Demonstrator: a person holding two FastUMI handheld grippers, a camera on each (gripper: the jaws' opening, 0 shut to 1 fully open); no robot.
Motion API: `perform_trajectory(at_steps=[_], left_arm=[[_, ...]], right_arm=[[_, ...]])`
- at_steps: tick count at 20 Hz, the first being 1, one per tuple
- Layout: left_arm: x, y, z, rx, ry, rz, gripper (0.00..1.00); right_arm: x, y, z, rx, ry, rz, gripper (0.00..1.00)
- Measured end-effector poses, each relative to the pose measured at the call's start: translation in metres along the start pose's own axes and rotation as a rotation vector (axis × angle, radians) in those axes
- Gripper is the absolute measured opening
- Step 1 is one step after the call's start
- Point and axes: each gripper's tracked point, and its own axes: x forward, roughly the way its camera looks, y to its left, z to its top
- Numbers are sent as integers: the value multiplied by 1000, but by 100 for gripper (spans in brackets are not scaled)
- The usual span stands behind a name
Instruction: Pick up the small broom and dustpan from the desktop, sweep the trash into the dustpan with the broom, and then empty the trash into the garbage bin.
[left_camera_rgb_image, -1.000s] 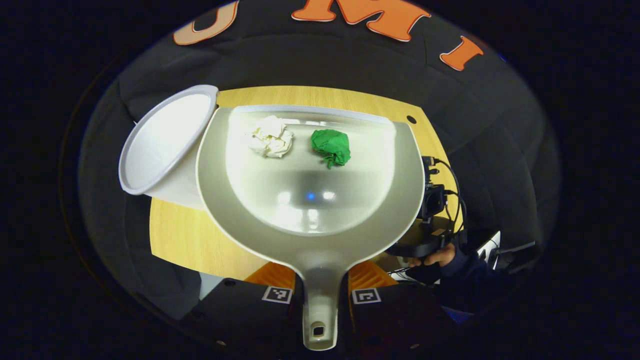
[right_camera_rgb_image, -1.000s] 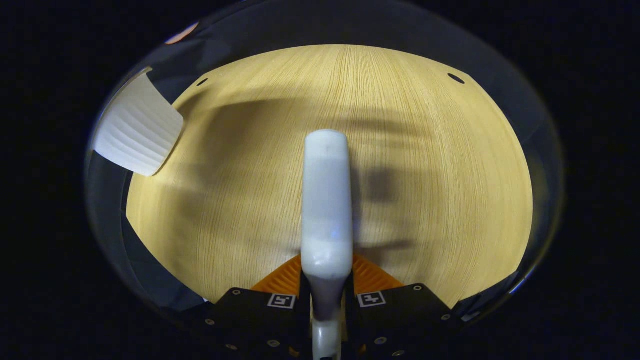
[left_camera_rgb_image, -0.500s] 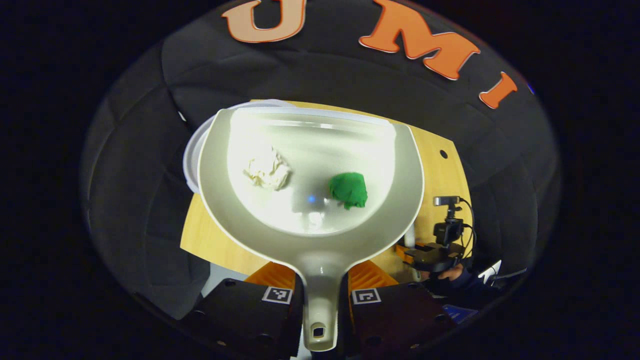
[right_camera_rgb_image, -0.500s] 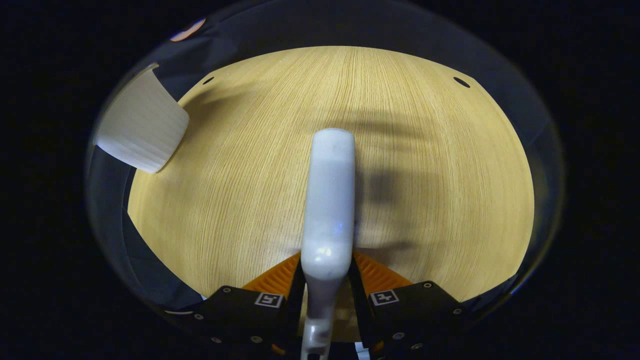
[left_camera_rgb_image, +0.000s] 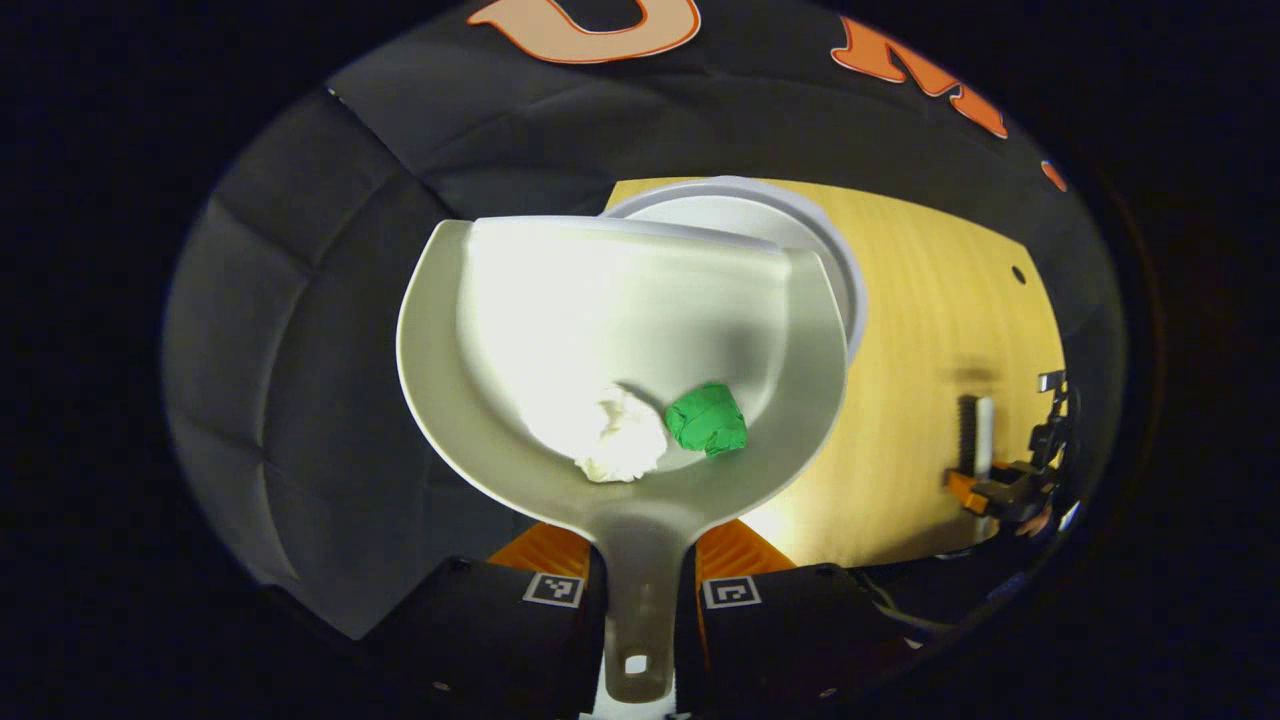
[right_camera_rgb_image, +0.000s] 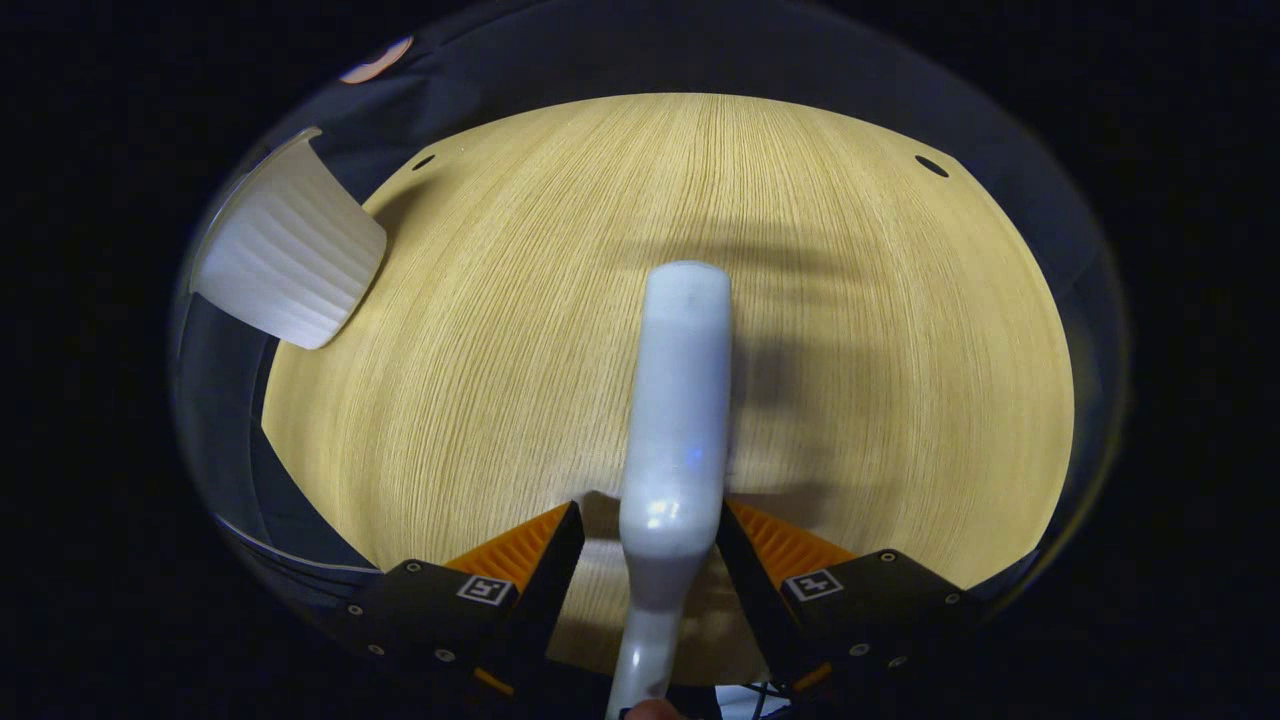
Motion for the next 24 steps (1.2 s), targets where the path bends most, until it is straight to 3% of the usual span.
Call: perform_trajectory(at_steps=[2, 11, 14, 15, 18, 21, 24], left_arm=[[3, 20, -3, 84, 12, 81, 29], [-36, 109, 17, 681, -67, 577, 28], [-40, 132, 26, 908, -115, 780, 28], [-33, 138, 22, 915, -118, 791, 28], [-6, 133, 8, 745, -103, 650, 28], [27, 108, 7, 459, -144, 420, 28], [60, 71, 15, 258, -198, 237, 28]], right_arm=[[0, 0, 0, 2, 3, 4, 84], [0, -1, 2, 28, -1, 18, 86], [0, -1, 2, 18, -1, 15, 86], [0, -1, 2, 19, -3, 16, 86], [0, -1, 2, 27, -1, 22, 87], [1, -1, 3, 35, 1, 25, 86], [-2, 0, 3, 50, 2, 28, 87]])
